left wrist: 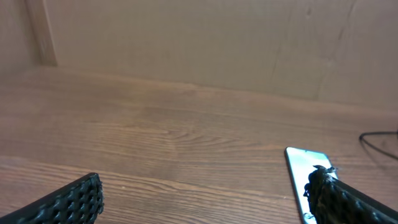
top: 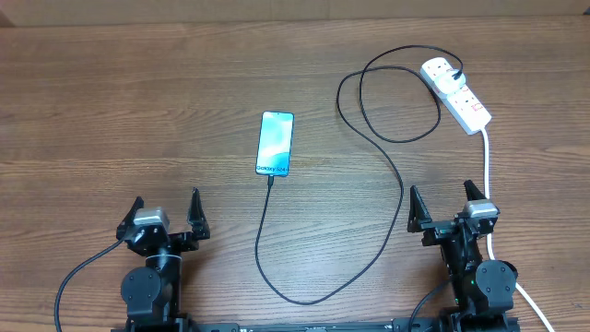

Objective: Plug charger to phone and switch on socket

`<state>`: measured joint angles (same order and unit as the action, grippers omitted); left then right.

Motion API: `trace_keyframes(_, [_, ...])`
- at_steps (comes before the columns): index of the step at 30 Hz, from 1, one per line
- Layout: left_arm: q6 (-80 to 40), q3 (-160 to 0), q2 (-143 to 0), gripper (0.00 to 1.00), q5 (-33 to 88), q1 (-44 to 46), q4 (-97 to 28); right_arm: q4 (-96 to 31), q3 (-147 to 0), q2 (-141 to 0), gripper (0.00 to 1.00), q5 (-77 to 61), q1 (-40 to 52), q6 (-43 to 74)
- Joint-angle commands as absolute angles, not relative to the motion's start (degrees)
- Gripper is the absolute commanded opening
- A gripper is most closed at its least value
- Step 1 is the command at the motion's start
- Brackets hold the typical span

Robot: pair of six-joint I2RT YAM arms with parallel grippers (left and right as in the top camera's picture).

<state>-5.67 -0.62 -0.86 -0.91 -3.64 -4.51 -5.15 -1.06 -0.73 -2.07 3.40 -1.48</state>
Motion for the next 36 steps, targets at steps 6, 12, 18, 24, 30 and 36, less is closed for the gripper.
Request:
trace_keyframes(6, [1.7,-0.3,-0.2,1.0,0.7,-3.7,-4.5,-4.8,-0.5,-0.2,1.0,-1.5,3.2,-1.6])
trace_keyframes(12, [1.5,-0.3,-0.2,1.0,0.6,-3.7,-4.5,-4.8,-0.5,-0.2,1.0,-1.5,3.2,-1.6])
trace_keyframes(18, [0.8,-0.3,-0.2,0.99,0.4,-3.7,-4.5,-4.8,-0.5,-0.2,1.0,-1.5,3.2,-1.6])
trace_keyframes(24, [-5.0,-0.3,-0.2,1.0,-1.4,-3.7,-4.5,-4.8,-0.5,-0.2,1.0,-1.5,3.2,-1.6])
trace_keyframes(30, [-4.4,-0.3,-0.2,0.99,-1.1,-3.7,-4.5,-4.8,-0.5,-0.2,1.0,-1.5,3.2,-1.6])
trace_keyframes(36, [-4.3,-0.3,-0.2,1.0,-0.5,-3.7,-4.4,-4.8,-0.5,-0.2,1.0,-1.5,3.2,-1.6])
